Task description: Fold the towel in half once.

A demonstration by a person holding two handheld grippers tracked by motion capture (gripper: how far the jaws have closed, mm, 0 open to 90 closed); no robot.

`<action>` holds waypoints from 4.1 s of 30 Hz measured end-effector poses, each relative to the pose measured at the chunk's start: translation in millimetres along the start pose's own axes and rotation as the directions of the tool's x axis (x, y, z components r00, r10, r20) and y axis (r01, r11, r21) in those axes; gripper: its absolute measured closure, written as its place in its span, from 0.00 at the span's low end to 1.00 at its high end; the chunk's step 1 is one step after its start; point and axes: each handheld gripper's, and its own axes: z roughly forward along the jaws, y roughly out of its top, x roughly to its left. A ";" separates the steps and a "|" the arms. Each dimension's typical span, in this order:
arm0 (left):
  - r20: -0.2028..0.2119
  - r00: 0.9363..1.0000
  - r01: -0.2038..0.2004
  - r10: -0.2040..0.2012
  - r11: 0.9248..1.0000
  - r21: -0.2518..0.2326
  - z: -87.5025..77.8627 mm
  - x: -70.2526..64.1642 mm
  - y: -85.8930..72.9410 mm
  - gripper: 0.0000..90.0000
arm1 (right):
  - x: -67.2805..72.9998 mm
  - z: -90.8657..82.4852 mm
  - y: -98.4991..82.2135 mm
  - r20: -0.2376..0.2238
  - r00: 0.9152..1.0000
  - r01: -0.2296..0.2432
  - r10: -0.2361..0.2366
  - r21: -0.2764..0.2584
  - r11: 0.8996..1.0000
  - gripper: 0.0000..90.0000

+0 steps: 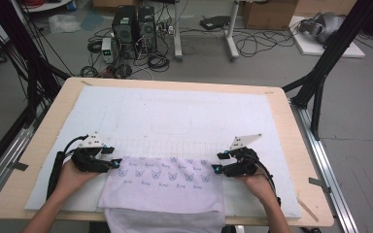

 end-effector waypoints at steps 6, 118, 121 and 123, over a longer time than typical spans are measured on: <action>0.067 0.997 -0.025 0.025 1.000 0.000 0.3 -2.0 -1.8 0.75 | -0.4 12.7 -1.6 -0.035 0.999 0.024 -0.022 0.070 0.997 0.69; 0.075 0.987 -0.139 0.145 0.987 -0.081 -20.7 -42.8 -0.8 0.71 | 39.8 -32.7 -12.7 -0.016 0.992 0.123 -0.123 -0.014 0.992 0.72; 0.096 0.985 -0.137 0.142 0.989 -0.051 -6.4 -41.9 -2.3 0.71 | 30.7 -22.4 -20.1 -0.028 0.996 0.079 -0.079 -0.009 0.997 0.70; 0.108 0.982 -0.150 0.152 0.988 -0.029 0.7 -44.1 -4.1 0.72 | 28.9 -18.4 -24.9 -0.027 0.997 0.072 -0.072 0.009 0.997 0.70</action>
